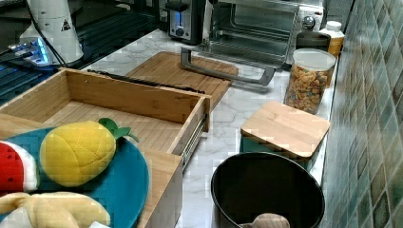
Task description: Close the drawer.
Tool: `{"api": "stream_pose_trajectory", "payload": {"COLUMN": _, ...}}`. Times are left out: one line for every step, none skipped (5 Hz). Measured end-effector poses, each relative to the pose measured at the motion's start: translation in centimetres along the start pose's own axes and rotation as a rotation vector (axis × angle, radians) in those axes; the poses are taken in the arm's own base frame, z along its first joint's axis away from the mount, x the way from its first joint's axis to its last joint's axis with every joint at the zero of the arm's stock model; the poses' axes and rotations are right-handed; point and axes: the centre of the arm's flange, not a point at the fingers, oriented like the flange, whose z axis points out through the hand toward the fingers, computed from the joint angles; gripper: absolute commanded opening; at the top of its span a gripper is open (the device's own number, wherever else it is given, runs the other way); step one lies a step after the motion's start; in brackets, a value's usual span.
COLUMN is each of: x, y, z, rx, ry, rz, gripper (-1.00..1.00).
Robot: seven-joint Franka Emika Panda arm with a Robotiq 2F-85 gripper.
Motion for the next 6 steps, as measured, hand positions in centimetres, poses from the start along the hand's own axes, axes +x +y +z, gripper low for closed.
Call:
{"api": "stream_pose_trajectory", "payload": {"x": 0.2, "y": -0.2, "z": 0.0, "rx": 0.011, "ry": 0.014, "rz": 0.000, "gripper": -1.00}}
{"api": "stream_pose_trajectory", "payload": {"x": 0.3, "y": -0.2, "z": 0.4, "rx": 0.009, "ry": 0.010, "rz": 0.001, "gripper": -1.00}}
{"api": "stream_pose_trajectory", "payload": {"x": 1.0, "y": -0.3, "z": 1.1, "rx": 0.061, "ry": 0.078, "rz": 0.008, "gripper": -1.00}}
{"api": "stream_pose_trajectory", "payload": {"x": 1.1, "y": 0.3, "z": 2.9, "rx": 0.067, "ry": 0.087, "rz": -0.056, "gripper": -1.00}}
{"api": "stream_pose_trajectory", "payload": {"x": 0.0, "y": 0.9, "z": 5.3, "rx": 0.040, "ry": 0.060, "rz": -0.221, "gripper": -1.00}}
{"api": "stream_pose_trajectory", "payload": {"x": -1.7, "y": 1.5, "z": 7.4, "rx": 0.016, "ry": 0.028, "rz": -0.386, "gripper": -1.00}}
